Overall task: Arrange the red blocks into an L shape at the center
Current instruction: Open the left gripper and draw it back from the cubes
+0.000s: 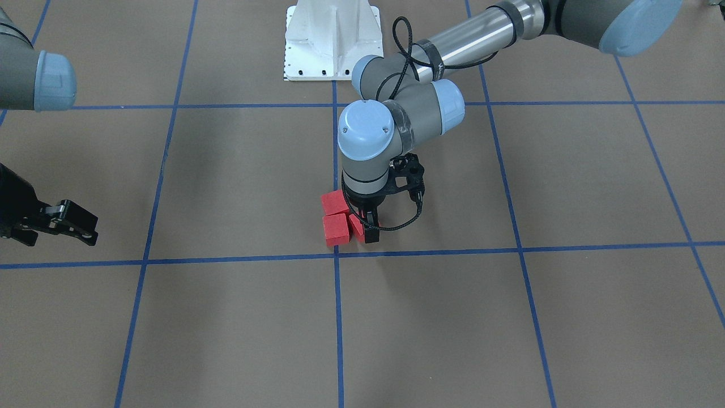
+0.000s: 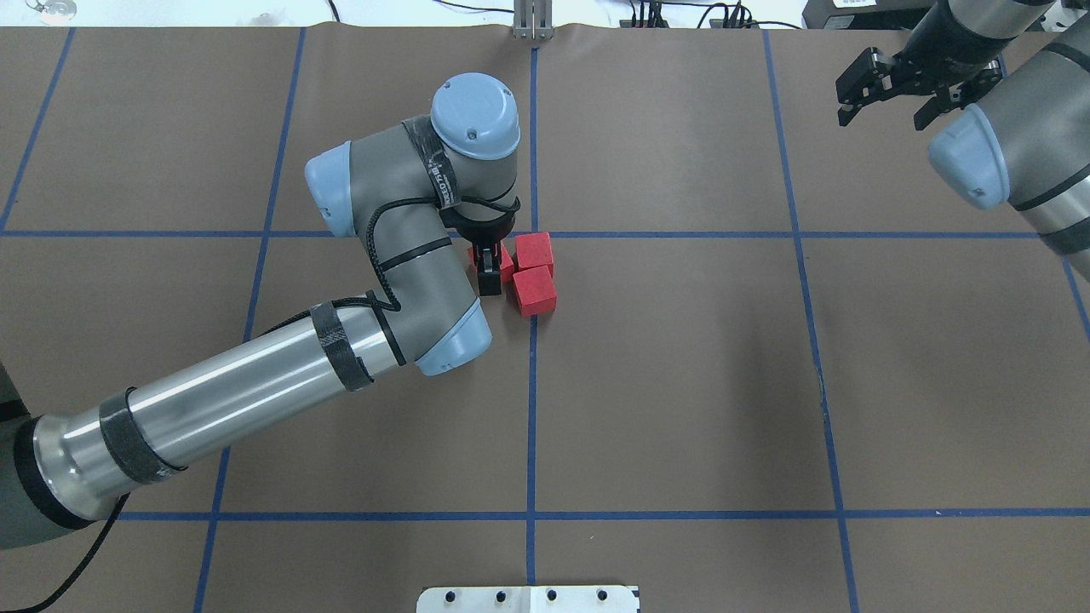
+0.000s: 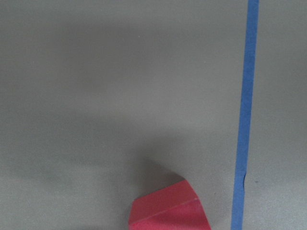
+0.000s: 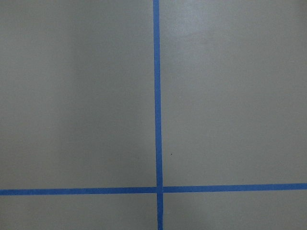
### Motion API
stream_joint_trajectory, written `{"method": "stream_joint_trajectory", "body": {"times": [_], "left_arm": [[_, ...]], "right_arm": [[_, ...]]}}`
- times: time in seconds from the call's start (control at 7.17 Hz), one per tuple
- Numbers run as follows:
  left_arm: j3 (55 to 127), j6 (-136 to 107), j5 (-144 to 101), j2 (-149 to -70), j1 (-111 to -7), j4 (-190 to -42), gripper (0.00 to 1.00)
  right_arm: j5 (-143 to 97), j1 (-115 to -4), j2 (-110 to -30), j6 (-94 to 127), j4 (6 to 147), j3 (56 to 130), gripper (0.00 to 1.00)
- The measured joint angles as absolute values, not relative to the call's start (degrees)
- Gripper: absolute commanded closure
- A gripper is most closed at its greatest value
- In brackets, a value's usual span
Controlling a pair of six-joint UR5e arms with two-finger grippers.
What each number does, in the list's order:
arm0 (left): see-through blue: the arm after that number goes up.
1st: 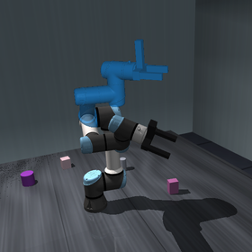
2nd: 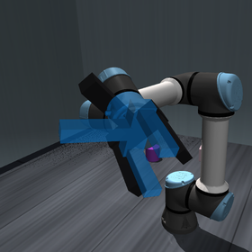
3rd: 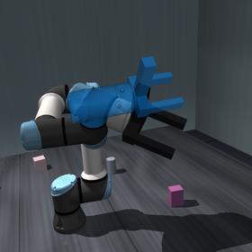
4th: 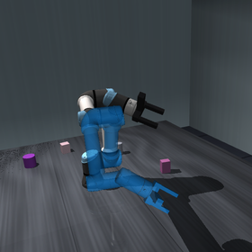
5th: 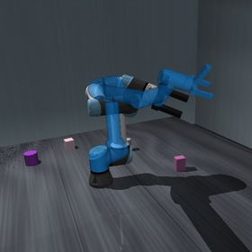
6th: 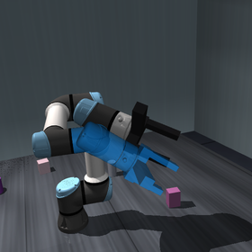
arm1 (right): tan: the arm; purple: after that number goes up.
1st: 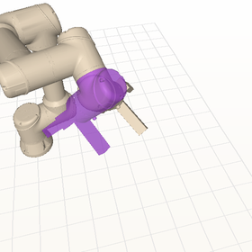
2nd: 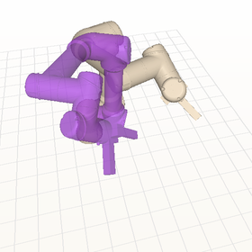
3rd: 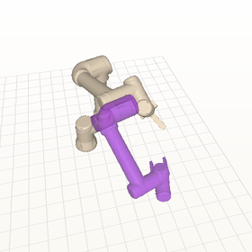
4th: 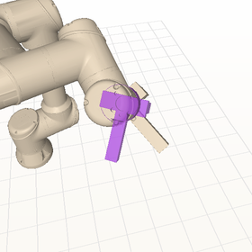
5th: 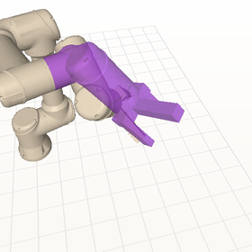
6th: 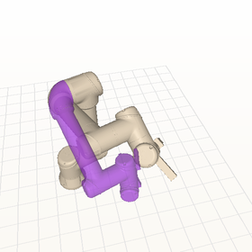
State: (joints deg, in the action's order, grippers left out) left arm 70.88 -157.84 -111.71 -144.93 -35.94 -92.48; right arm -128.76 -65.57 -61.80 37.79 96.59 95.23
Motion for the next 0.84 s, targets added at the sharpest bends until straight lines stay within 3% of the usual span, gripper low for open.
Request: {"method": "stream_joint_trajectory", "body": {"times": [0.28,0.84], "left_arm": [[71.72,-156.39,-111.77,-144.59,-36.89,-92.42,0.0],[80.98,-152.71,-109.68,-136.69,-37.83,-92.66,0.0]], "right_arm": [[-128.76,-65.57,-61.77,37.79,96.59,95.33,0.01],[-128.84,-65.56,-61.67,37.85,96.59,95.34,0.01]]}}
